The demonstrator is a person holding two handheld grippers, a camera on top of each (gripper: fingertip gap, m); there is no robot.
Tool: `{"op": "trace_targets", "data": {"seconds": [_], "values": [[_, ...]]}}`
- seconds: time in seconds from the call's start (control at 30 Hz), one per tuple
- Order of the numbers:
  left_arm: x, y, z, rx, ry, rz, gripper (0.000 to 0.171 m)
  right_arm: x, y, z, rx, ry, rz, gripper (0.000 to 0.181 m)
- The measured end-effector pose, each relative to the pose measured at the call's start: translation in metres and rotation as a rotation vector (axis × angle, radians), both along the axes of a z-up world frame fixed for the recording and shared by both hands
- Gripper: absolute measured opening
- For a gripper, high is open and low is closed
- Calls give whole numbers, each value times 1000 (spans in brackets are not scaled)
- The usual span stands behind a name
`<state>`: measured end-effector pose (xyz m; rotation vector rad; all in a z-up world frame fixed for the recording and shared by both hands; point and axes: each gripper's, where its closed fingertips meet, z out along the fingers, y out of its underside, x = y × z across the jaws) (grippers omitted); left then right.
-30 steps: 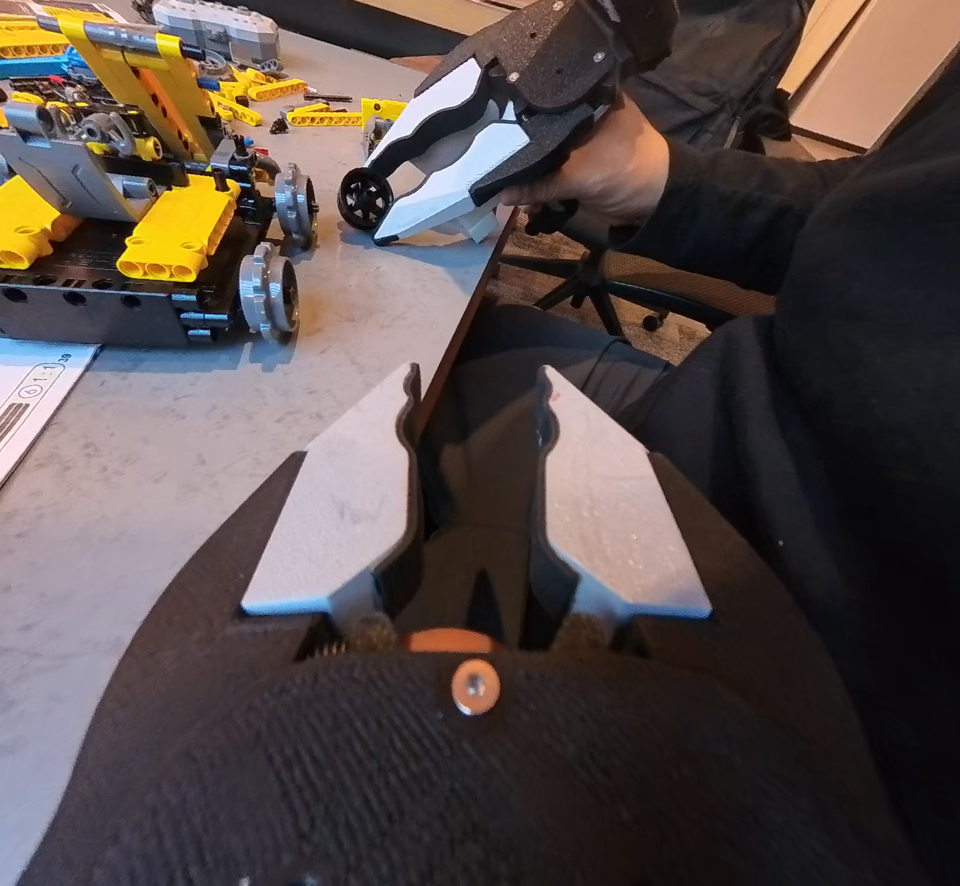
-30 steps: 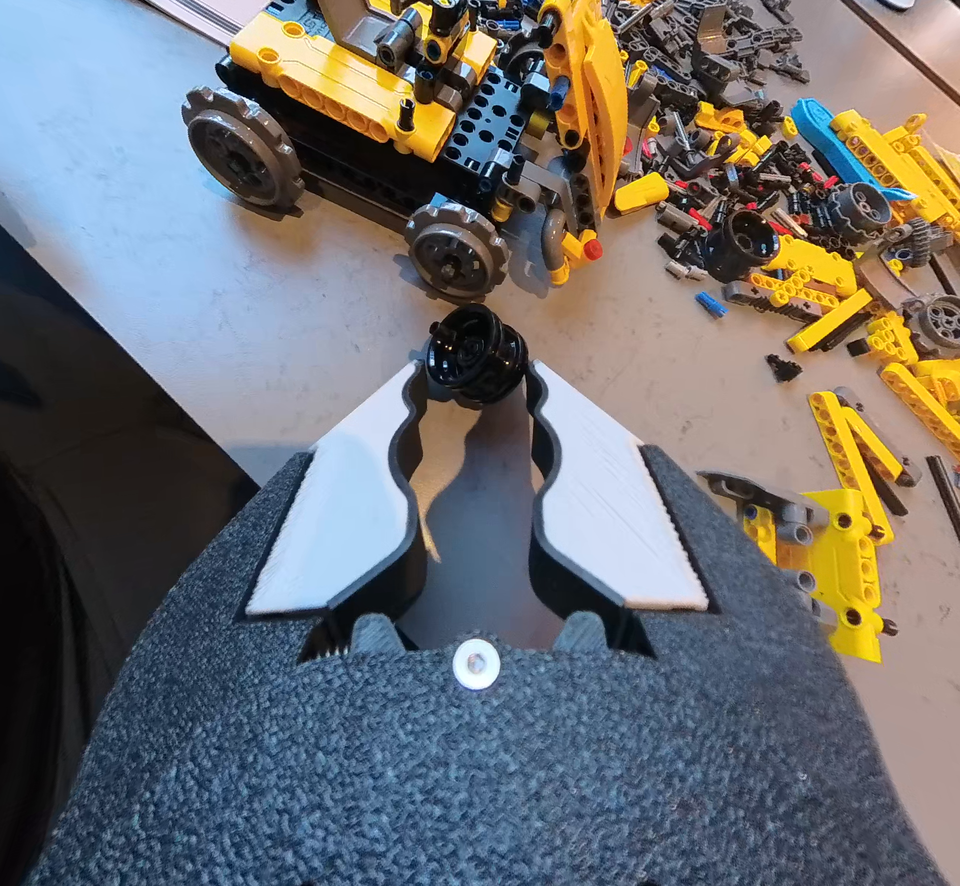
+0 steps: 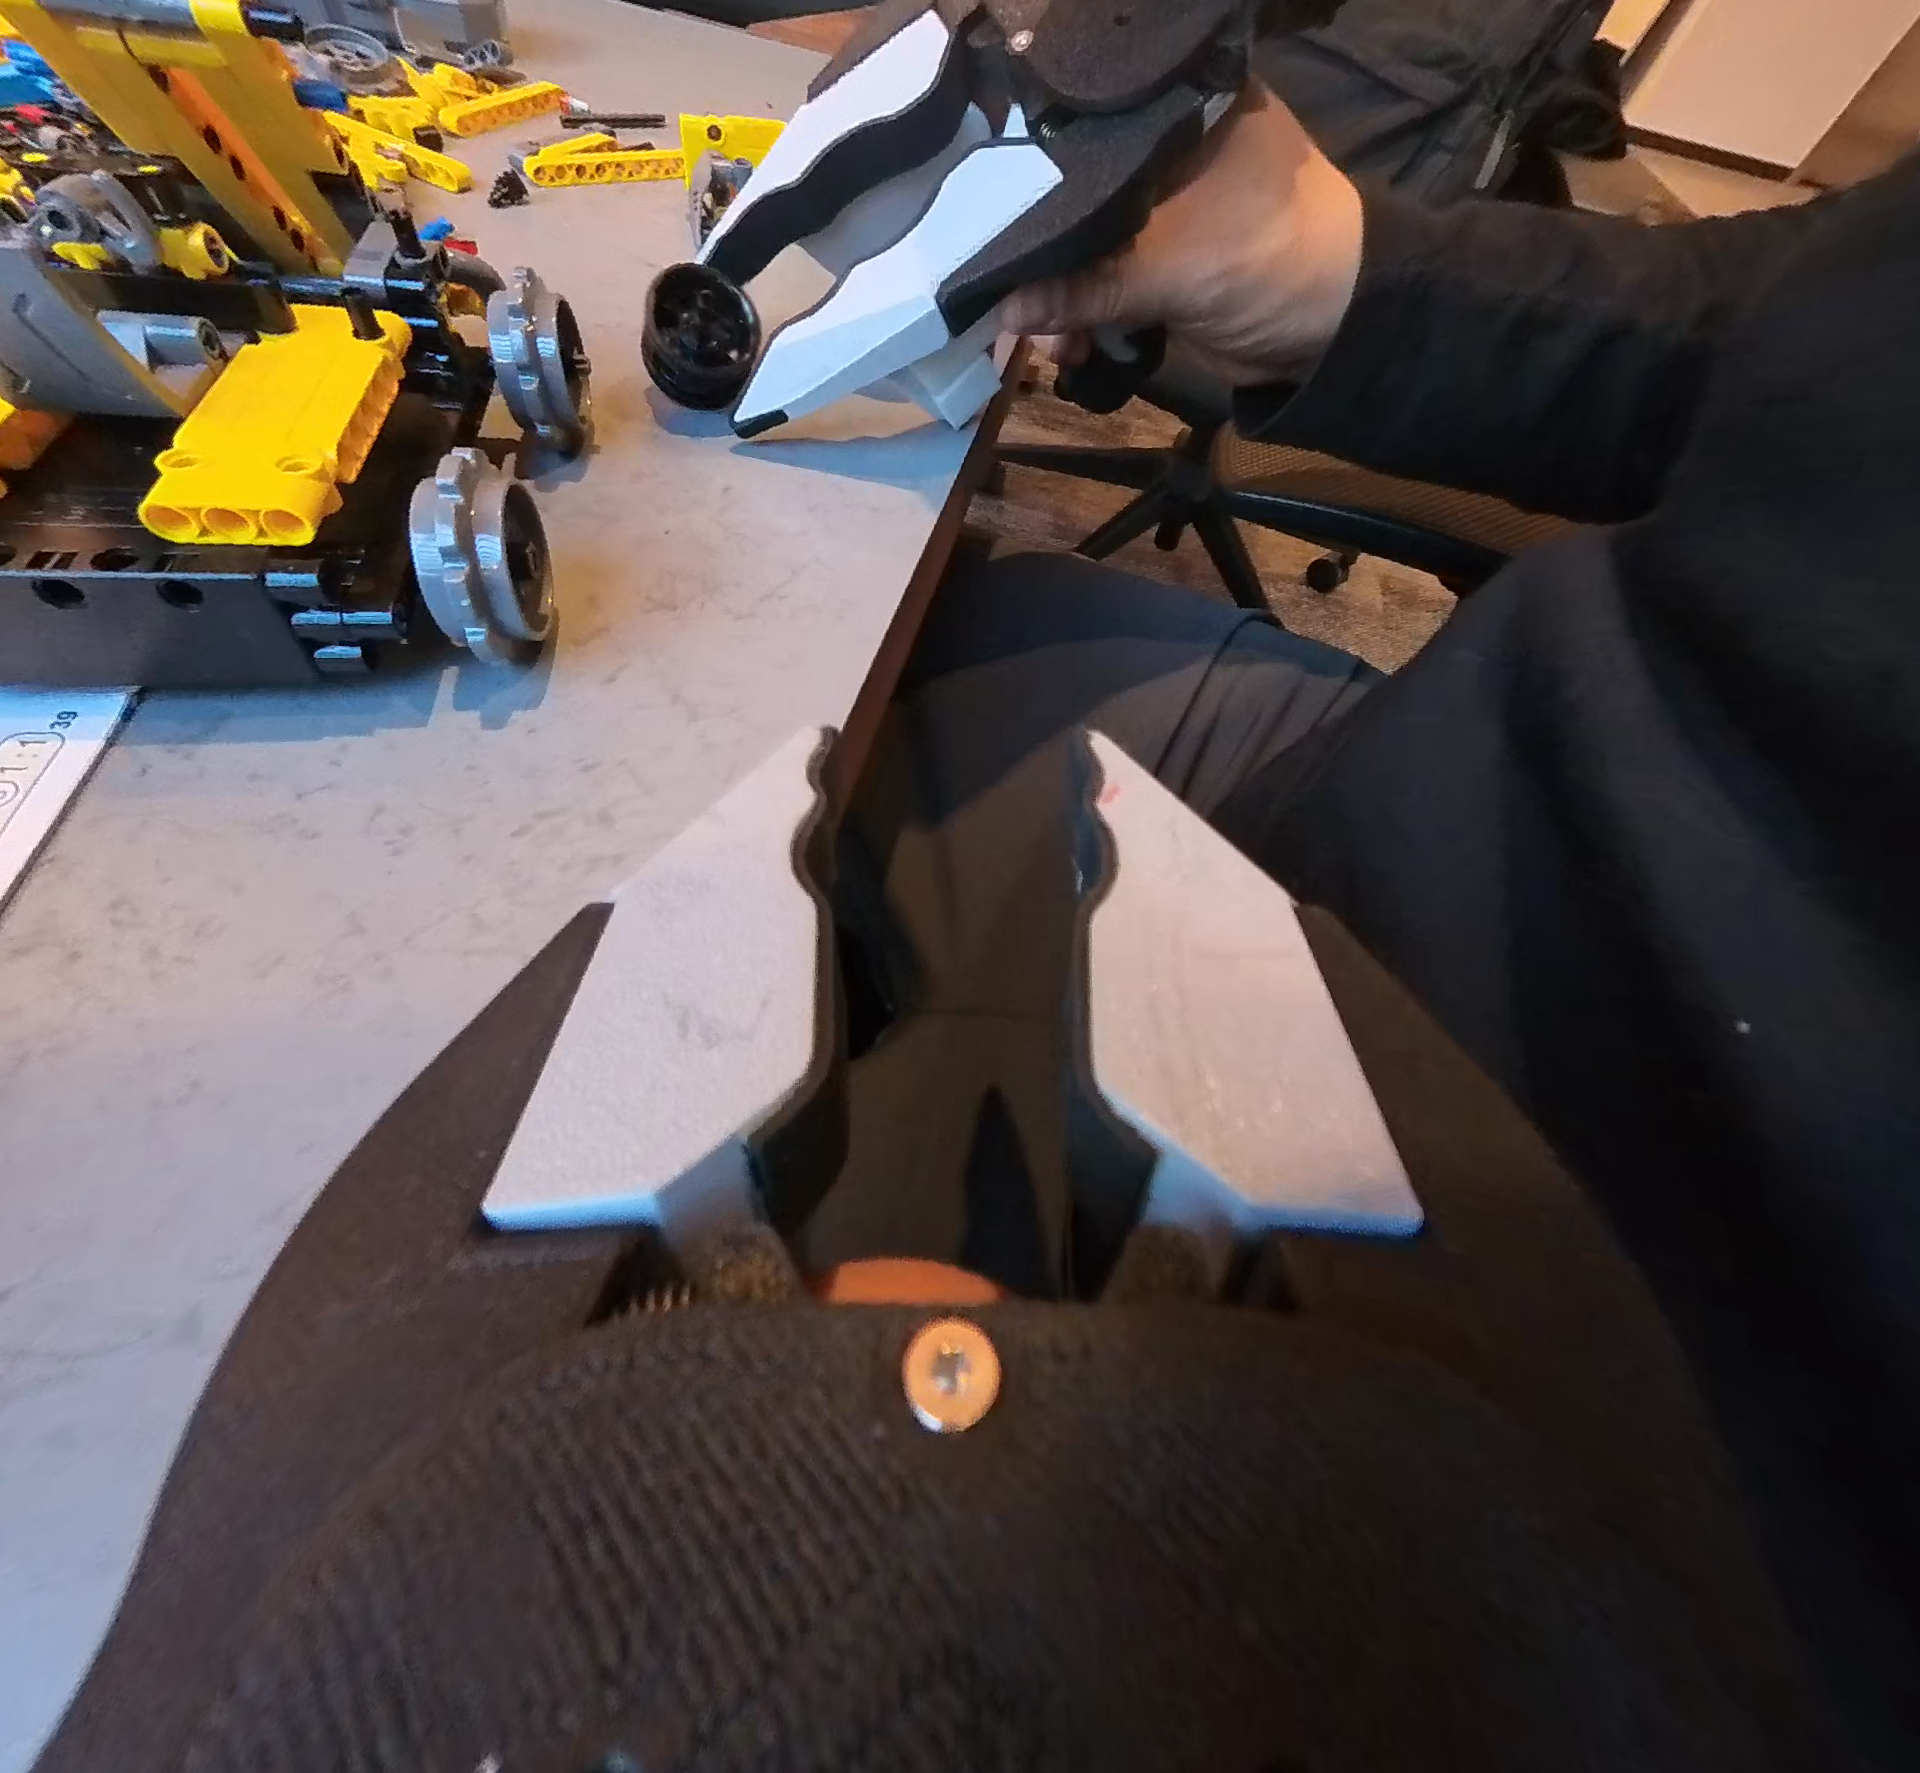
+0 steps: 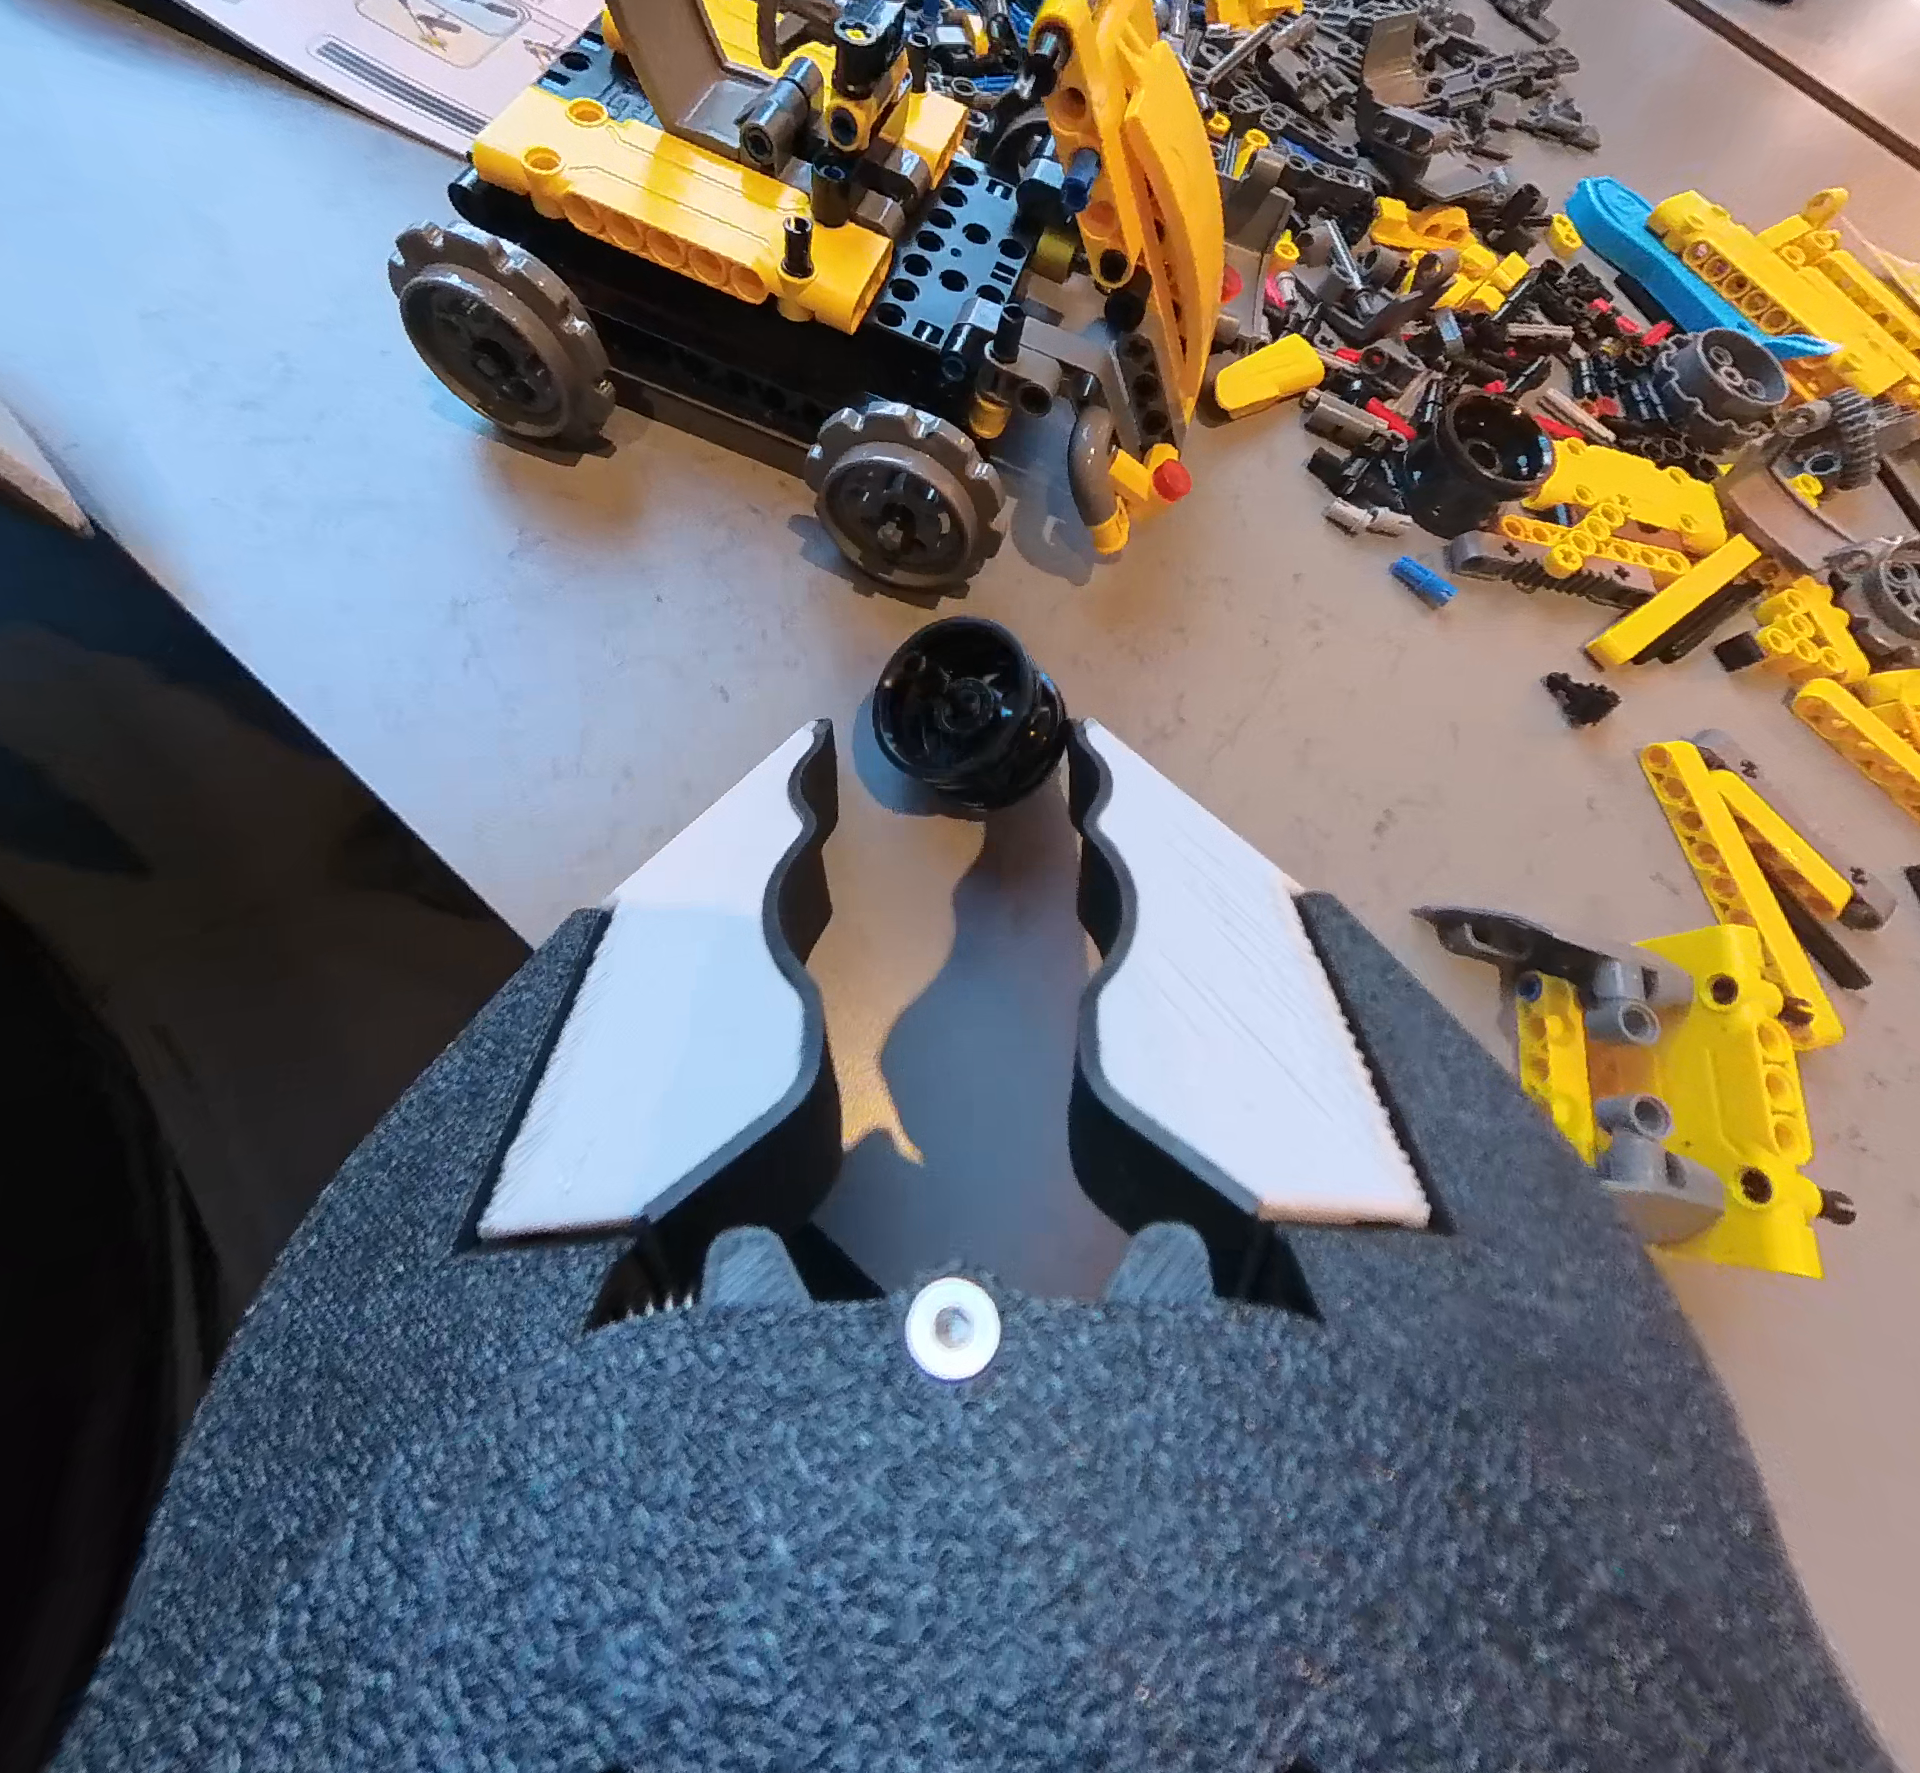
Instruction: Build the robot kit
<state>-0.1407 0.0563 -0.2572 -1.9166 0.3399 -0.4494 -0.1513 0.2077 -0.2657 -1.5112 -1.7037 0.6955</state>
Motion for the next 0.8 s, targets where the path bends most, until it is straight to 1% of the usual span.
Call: {"op": "trace_targets", "data": {"seconds": [0.27,0.57,0.6,0.63,0.8], "values": [[1,0,-4,-14,17,-6,43,1,1,-1,-79,16,-10,40],[2,0,-7,-28,17,-14,42,-3,4,-1,-46,14,-8,40],[2,0,-7,-28,18,-14,42,-3,4,-1,-48,12,-7,39],[2,0,-7,-28,19,-15,42,-4,4,-1,-51,9,-2,32],[2,-1,-6,-26,24,-15,42,-4,0,4,-30,28,18,32]]}}
